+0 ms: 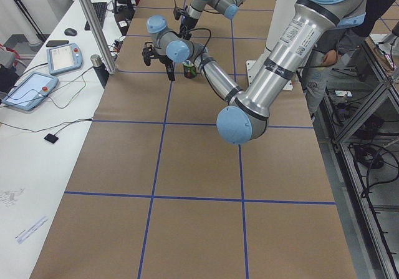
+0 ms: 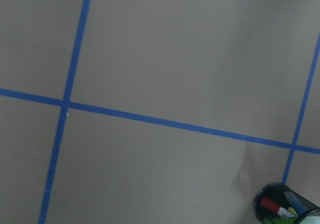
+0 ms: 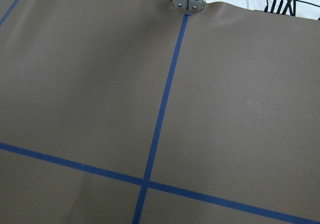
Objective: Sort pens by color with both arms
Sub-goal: 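Move the right gripper over the black mesh pen cup while the left arm advances, then lower the right gripper into the cup onto the blue pen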
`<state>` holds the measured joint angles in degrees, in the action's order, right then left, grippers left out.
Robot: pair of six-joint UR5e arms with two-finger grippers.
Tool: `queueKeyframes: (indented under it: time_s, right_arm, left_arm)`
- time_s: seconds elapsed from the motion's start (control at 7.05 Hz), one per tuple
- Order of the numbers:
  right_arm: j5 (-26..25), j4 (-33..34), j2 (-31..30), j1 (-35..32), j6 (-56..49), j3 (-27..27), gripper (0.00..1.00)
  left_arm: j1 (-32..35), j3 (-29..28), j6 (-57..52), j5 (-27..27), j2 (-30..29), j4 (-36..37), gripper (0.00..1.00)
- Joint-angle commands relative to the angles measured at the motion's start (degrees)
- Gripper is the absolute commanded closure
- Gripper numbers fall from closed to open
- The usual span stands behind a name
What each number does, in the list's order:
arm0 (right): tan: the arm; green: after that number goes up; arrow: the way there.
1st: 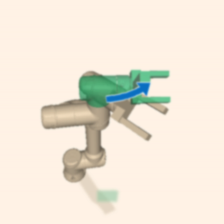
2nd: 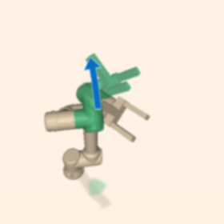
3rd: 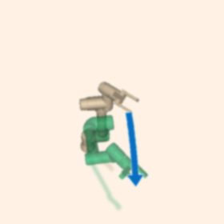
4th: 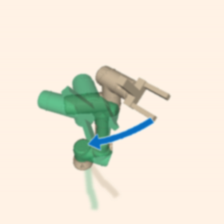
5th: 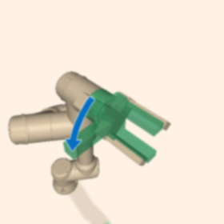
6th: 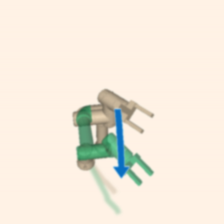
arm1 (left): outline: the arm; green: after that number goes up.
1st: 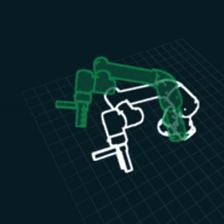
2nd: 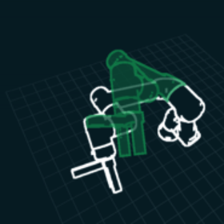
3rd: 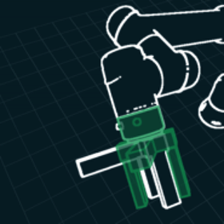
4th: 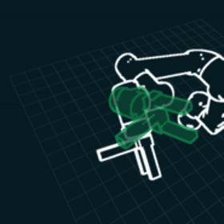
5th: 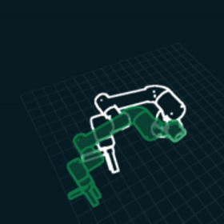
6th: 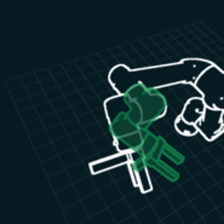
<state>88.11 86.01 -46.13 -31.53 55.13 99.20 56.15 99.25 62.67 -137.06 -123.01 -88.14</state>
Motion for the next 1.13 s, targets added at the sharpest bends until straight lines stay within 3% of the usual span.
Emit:
queueKeyframes:
  time_s: [0.0,0.57,0.99]
  right_arm:
    - [-2.2,-0.1,1.4,2.6,0.0,-1.0,0.15]
    - [-4.4,-0.3,1.4,5.2,0.2,-3.3,0.29]
    - [-4.4,-0.5,4.0,5.5,0.2,-7.6,0.31]
  left_arm:
    - [-2.3,0.2,1.3,1.4,0.0,-0.7,0.01]
    - [-4.2,0.2,4.6,2.3,0.0,-2.8,0.01]
    - [-4.2,0.9,4.5,2.3,0.4,-3.2,0.01]
